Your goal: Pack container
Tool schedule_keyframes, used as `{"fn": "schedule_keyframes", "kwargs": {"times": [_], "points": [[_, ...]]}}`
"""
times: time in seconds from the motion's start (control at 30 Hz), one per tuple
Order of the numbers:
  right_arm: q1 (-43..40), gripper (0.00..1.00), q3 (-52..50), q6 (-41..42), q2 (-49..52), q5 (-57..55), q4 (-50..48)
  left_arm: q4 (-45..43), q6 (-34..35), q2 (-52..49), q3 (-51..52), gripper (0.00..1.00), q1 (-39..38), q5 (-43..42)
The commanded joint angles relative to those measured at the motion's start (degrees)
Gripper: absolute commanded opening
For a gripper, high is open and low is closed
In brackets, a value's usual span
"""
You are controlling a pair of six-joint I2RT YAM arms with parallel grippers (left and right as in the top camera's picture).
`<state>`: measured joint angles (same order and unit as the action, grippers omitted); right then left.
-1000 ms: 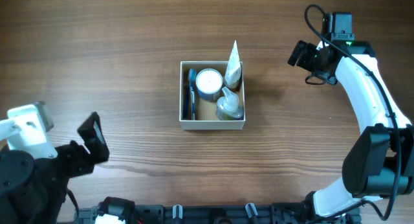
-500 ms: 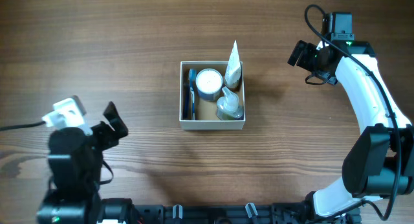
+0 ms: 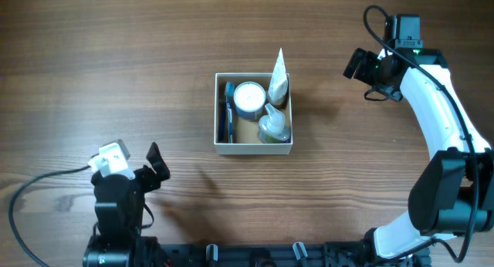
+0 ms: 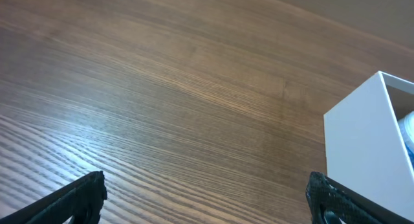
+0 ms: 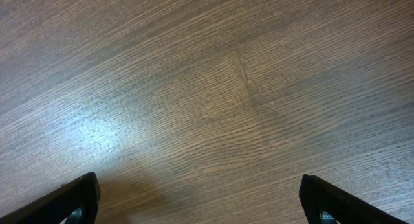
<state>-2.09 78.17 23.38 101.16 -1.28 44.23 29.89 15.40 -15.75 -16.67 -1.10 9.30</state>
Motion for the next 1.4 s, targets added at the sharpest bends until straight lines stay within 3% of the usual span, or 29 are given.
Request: {"fn": "schedule_keyframes", "kwargs": {"times": [0.0, 0.43, 1.37], "points": [[-0.2, 1.00, 0.3, 0.6, 0.7, 0.7, -0.2, -1.0, 0.1, 5.5, 3.4, 1.00, 0.4, -0.9], [-0.2, 1.00, 0.3, 0.7, 0.7, 0.7, -0.2, -1.1, 0.1, 14.8, 8.6, 1.00, 0.4, -0.9], [-0.2, 1.00, 0.3, 0.7, 0.7, 0.7, -0.2, -1.0, 0.1, 14.9, 8.6, 1.00, 0.2, -0.9]]}}
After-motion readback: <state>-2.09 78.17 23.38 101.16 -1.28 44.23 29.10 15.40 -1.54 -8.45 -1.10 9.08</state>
